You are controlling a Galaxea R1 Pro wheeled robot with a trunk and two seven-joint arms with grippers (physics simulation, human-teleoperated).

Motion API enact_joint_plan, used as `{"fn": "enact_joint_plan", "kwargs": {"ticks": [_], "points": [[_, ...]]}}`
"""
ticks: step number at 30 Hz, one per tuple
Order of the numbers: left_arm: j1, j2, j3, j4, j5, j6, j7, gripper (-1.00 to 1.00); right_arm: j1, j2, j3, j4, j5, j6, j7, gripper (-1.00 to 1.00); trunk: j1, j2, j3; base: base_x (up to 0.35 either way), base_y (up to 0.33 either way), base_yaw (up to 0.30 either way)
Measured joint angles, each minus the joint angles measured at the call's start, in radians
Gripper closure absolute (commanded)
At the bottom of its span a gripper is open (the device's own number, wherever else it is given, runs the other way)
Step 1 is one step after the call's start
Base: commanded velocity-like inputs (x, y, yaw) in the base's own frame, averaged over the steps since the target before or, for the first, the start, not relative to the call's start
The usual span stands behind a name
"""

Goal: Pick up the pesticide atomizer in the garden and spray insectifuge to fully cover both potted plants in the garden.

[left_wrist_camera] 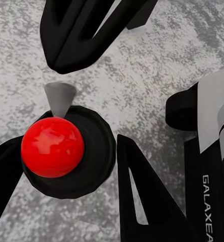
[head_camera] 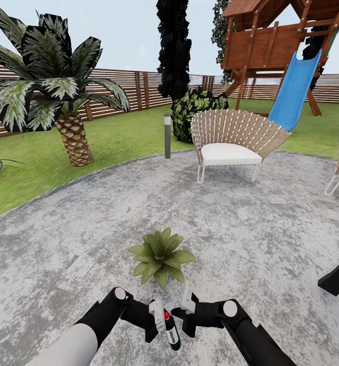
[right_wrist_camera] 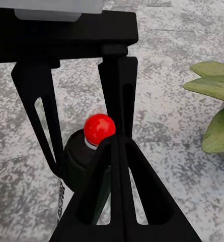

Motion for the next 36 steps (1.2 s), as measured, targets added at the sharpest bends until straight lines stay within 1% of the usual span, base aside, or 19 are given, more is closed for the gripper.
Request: {"fn": "enact_joint_plan", "kwargs": {"ticks": [14,19,24,25,26,29,30,32,36], "points": [[-0.001,-0.001,0.000,0.000,0.001,0.000,0.000,1.00,0.000,0.000,0.000,0.000,0.000,0.000,0.000,1.00,0.000,0.000,0.000,0.000,0.000,0.000],[-0.001,-0.011,0.001,0.000,0.002,0.000,0.001,1.00,0.000,0.000,0.000,0.000,0.000,0.000,0.000,1.00,0.000,0.000,0.000,0.000,0.000,0.000],[-0.001,-0.013,0.003,0.000,0.002,0.000,0.001,1.00,0.000,0.000,0.000,0.000,0.000,0.000,0.000,1.00,0.000,0.000,0.000,0.000,0.000,0.000],[0.007,0.019,-0.001,0.004,-0.006,-0.004,0.001,1.00,0.000,0.000,0.000,0.000,0.000,0.000,0.000,1.00,0.000,0.000,0.000,0.000,0.000,0.000],[0.009,0.035,-0.001,0.004,-0.007,-0.004,0.001,1.00,0.000,0.000,0.000,0.000,0.000,0.000,0.000,1.00,0.000,0.000,0.000,0.000,0.000,0.000],[0.012,0.101,-0.002,0.004,-0.011,-0.005,0.001,1.00,0.000,0.000,0.000,0.000,0.000,0.000,0.000,1.00,0.000,0.000,0.000,0.000,0.000,0.000],[0.012,0.116,0.002,0.004,-0.014,-0.005,0.000,1.00,0.000,0.000,0.000,0.000,0.000,0.000,0.000,1.00,0.000,0.000,0.000,0.000,0.000,0.000],[0.012,0.156,0.001,0.003,-0.015,-0.005,0.000,1.00,0.000,0.000,0.000,0.001,0.000,0.000,0.000,1.00,0.000,0.000,0.000,0.000,0.000,0.000],[0.013,0.209,0.000,0.005,-0.017,-0.005,0.000,1.00,0.000,0.000,0.001,0.001,0.002,0.000,0.000,1.00,0.000,0.000,0.000,0.000,0.000,0.000]]}}
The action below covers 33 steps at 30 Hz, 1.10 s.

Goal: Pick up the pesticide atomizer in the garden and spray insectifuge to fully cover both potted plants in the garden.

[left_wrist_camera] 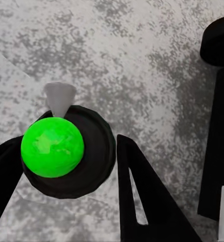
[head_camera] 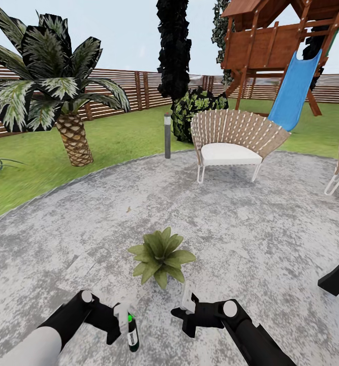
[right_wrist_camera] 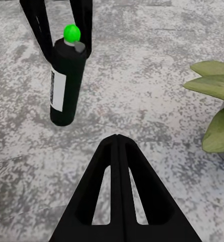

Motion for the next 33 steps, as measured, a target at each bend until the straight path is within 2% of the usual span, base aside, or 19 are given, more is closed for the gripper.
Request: {"fn": "enact_joint_plan", "kwargs": {"ticks": [2,3,7,8,11,13,15,17,19,20,22,23,25,26,27,29,30,33], "points": [[0.001,0.034,0.001,0.001,0.001,0.001,0.001,1.00,0.000,0.000,0.000,0.000,0.001,0.000,0.000,1.00,0.000,0.000,0.000,0.000,0.000,0.000],[0.001,0.056,0.001,0.003,0.003,0.001,0.003,1.00,0.000,0.000,-0.001,0.000,0.001,0.000,0.000,-1.00,0.000,0.000,0.000,0.000,0.000,0.000],[0.001,0.121,0.025,0.010,0.010,0.003,0.010,1.00,0.000,0.000,-0.002,0.000,0.001,0.000,0.000,-1.00,0.000,0.000,0.000,0.000,0.000,0.000],[0.001,0.137,0.049,0.011,0.010,0.004,0.010,1.00,0.000,-0.001,-0.002,0.000,0.001,0.000,0.000,-1.00,0.000,0.000,0.000,0.000,0.000,0.000],[0.003,0.153,0.111,0.011,0.011,0.006,0.015,1.00,0.000,-0.003,-0.006,0.001,0.001,-0.001,-0.002,-1.00,0.000,0.000,0.000,0.000,0.000,0.000],[0.004,0.158,0.173,0.010,0.015,0.012,0.033,1.00,0.001,-0.008,-0.009,0.003,0.000,-0.002,-0.005,-1.00,0.000,0.000,0.000,0.000,0.000,0.000],[0.004,0.156,0.263,0.007,0.016,0.017,0.055,1.00,0.003,-0.015,-0.012,0.006,-0.003,-0.003,-0.009,-1.00,0.000,0.000,0.000,0.000,0.000,0.000],[0.004,0.154,0.331,0.004,0.016,0.020,0.066,1.00,0.005,-0.019,-0.036,0.030,-0.005,-0.005,-0.020,-1.00,0.000,0.000,0.000,0.000,0.000,0.000],[0.004,0.152,0.387,0.003,0.015,0.034,0.078,1.00,0.006,-0.022,-0.103,0.091,-0.006,-0.008,-0.051,-1.00,0.000,0.000,0.000,0.000,0.000,0.000],[0.004,0.151,0.422,0.004,0.015,0.058,0.096,1.00,0.006,-0.023,-0.170,0.164,-0.007,-0.020,-0.092,-1.00,0.000,0.000,0.000,0.000,0.000,0.000],[0.004,0.149,0.460,0.003,0.014,0.102,0.130,1.00,0.007,-0.023,-0.273,0.280,-0.014,-0.086,-0.152,-1.00,0.000,0.000,0.000,0.000,0.000,0.000],[0.004,0.146,0.475,0.002,0.013,0.136,0.157,1.00,0.007,-0.023,-0.351,0.367,-0.018,-0.183,-0.197,-1.00,0.000,0.000,0.000,0.000,0.000,0.000],[0.004,0.142,0.486,0.001,0.013,0.178,0.188,1.00,0.008,-0.023,-0.445,0.487,-0.025,-0.324,-0.270,-1.00,0.000,0.000,0.000,0.000,0.000,0.000],[0.004,0.135,0.491,0.000,0.013,0.207,0.202,1.00,0.008,-0.023,-0.503,0.571,-0.026,-0.409,-0.334,-1.00,0.000,0.000,0.000,0.000,0.000,0.000],[0.004,0.124,0.492,-0.001,0.012,0.235,0.212,1.00,0.007,-0.023,-0.544,0.647,-0.023,-0.477,-0.411,-1.00,0.000,0.000,0.000,0.000,0.000,0.000],[0.003,0.110,0.492,-0.003,0.012,0.276,0.222,1.00,0.007,-0.022,-0.572,0.724,-0.022,-0.550,-0.526,-1.00,0.000,0.000,0.000,0.000,0.000,0.000],[0.000,0.104,0.492,-0.004,0.012,0.314,0.226,1.00,0.008,-0.021,-0.581,0.768,-0.023,-0.595,-0.618,-1.00,0.000,0.000,0.000,0.000,0.000,0.000],[-0.007,0.093,0.485,-0.005,0.009,0.408,0.229,1.00,0.012,-0.012,-0.587,0.840,-0.023,-0.678,-0.798,-1.00,0.000,0.000,0.000,0.000,0.000,0.000]]}}
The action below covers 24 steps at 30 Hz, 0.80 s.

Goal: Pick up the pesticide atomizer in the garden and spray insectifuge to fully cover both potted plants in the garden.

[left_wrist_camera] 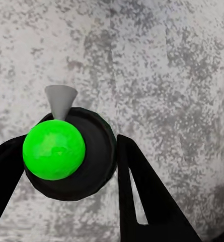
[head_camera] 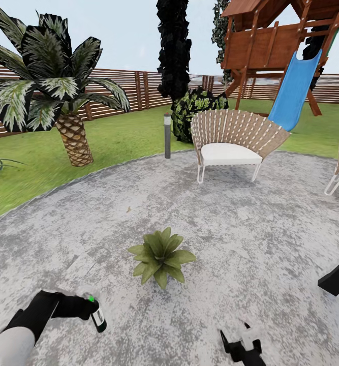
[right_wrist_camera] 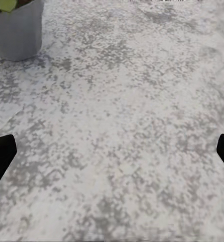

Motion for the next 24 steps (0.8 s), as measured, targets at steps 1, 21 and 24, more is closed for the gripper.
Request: {"fn": "enact_joint_plan", "kwargs": {"ticks": [1,21,24], "points": [[-0.003,-0.009,-0.003,-0.001,-0.001,0.045,0.001,1.00,0.006,0.007,-0.001,0.027,-0.004,-0.050,-0.068,-1.00,0.000,0.000,0.000,0.000,0.000,0.000],[-0.111,-0.125,-0.115,-0.062,-0.003,0.379,0.220,1.00,0.103,0.020,-0.008,0.124,-0.003,-0.309,-0.184,-1.00,0.000,0.000,0.000,0.000,0.000,0.000],[-0.112,-0.127,-0.116,-0.063,-0.004,0.415,0.220,1.00,0.103,0.023,-0.009,0.133,-0.003,-0.309,-0.184,-1.00,0.000,0.000,0.000,0.000,0.000,0.000]]}}
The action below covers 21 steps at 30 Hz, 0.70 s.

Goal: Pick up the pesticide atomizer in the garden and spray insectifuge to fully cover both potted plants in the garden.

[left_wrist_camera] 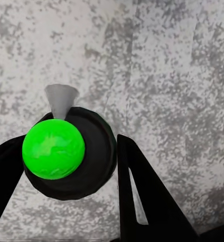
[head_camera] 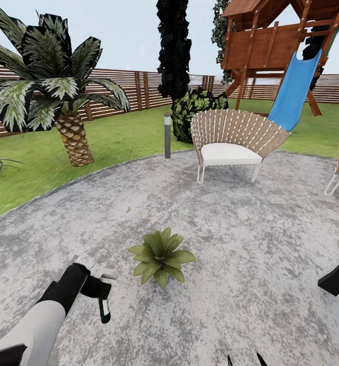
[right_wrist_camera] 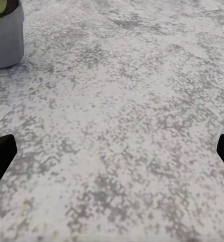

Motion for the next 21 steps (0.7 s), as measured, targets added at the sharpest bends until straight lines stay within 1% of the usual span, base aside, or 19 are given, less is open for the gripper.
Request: {"fn": "enact_joint_plan", "kwargs": {"ticks": [2,4,5,7,8,10,11,12,21], "points": [[-0.001,-0.004,-0.002,0.000,0.001,0.019,-0.001,1.00,0.000,0.000,0.000,0.001,0.000,0.000,0.000,-1.00,0.000,0.000,0.000,0.000,0.000,0.000],[-0.001,-0.013,-0.021,0.000,0.002,0.040,-0.001,1.00,0.000,0.001,0.000,0.001,0.000,0.000,0.000,-1.00,0.000,0.000,0.000,0.000,0.000,0.000],[-0.001,-0.018,-0.050,0.000,0.001,0.076,-0.001,1.00,0.000,0.001,0.000,0.002,-0.001,0.000,0.000,-1.00,0.000,0.000,0.000,0.000,0.000,0.000],[-0.001,-0.021,-0.135,0.000,0.002,0.164,-0.005,1.00,0.000,0.001,0.000,0.002,0.000,0.000,0.000,-1.00,0.000,0.000,0.000,0.000,0.000,0.000],[0.000,-0.021,-0.162,-0.001,0.003,0.182,-0.007,1.00,0.000,0.001,0.000,0.003,0.000,0.000,0.000,-1.00,0.000,0.000,0.000,0.000,0.000,0.000],[0.003,-0.020,-0.201,-0.001,0.004,0.208,-0.008,1.00,0.000,0.001,0.000,0.002,-0.001,0.000,0.000,-1.00,0.000,0.000,0.000,0.000,0.000,0.000],[0.004,-0.019,-0.211,0.000,0.003,0.215,-0.008,1.00,0.000,0.001,0.000,0.003,0.000,0.000,0.000,-1.00,0.000,0.000,0.000,0.000,0.000,0.000],[0.005,-0.023,-0.212,-0.012,0.016,0.227,-0.009,1.00,-0.001,-0.006,-0.002,0.000,-0.001,-0.002,0.005,-1.00,0.000,0.000,0.000,0.000,0.000,0.000],[0.006,-0.025,-0.213,-0.013,0.010,0.226,-0.009,1.00,0.000,-0.006,0.000,0.000,0.001,-0.002,0.005,-1.00,0.000,0.000,0.000,0.000,0.000,0.000]]}}
